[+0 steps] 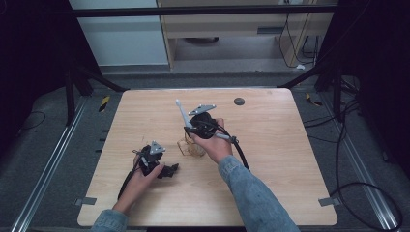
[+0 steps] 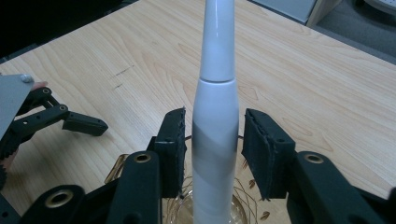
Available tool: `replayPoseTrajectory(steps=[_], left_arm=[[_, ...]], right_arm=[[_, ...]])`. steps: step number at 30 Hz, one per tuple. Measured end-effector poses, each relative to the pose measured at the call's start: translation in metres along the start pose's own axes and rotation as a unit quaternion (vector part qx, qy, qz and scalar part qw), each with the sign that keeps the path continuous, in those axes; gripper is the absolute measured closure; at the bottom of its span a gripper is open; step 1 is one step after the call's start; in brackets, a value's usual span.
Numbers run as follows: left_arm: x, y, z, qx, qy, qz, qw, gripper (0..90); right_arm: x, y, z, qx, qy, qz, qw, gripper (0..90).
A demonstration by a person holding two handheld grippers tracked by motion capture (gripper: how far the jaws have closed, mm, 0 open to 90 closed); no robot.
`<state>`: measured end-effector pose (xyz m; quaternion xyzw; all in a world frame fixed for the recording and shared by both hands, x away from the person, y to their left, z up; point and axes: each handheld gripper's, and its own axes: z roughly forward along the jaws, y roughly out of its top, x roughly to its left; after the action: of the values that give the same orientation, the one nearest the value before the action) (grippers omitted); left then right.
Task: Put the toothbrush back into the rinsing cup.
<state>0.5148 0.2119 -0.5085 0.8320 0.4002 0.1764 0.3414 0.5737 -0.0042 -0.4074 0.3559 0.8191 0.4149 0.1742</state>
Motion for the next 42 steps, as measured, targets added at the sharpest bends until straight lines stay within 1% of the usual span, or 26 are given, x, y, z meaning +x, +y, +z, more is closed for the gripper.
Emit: replayPoseTrajectory(steps=[16,21,29,42], left_arm=[[0.0,0.0,0.0,0.0,0.0,0.0,1.0,0.0],[0.0,0.0,0.0,0.0,0.0,0.0,1.0,0.0],[0.0,0.0,0.0,0.0,0.0,0.0,1.0,0.0],[0.0,0.0,0.0,0.0,0.0,0.0,1.0,0.0]], right_arm=[[0.001,0.003,-0.002,-0.004,-0.002,0.0,1.0,51.0],[0.002,0.004,-0.004,-0.004,-0.003,-0.001,1.0,49.6],[0.003,0.006,-0.008,-0.004,-0.006,-0.009,0.9999,47.8],[0.003,0.006,-0.011,-0.002,-0.008,-0.011,0.9999,45.5]])
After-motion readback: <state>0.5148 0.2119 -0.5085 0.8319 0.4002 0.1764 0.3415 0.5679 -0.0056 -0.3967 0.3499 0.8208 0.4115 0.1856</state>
